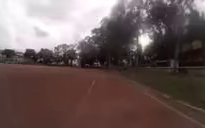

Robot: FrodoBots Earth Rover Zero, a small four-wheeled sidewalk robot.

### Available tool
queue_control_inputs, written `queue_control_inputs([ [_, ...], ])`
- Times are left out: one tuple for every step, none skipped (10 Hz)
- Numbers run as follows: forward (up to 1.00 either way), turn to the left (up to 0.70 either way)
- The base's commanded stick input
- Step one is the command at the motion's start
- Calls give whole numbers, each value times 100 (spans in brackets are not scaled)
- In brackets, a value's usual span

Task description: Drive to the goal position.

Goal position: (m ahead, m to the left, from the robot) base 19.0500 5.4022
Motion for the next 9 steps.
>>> queue_control_inputs([
  [85, 0],
  [85, -3],
  [85, -11],
  [85, 0],
  [85, 0],
  [85, 0],
  [85, 0],
  [85, 0],
  [85, 0],
])
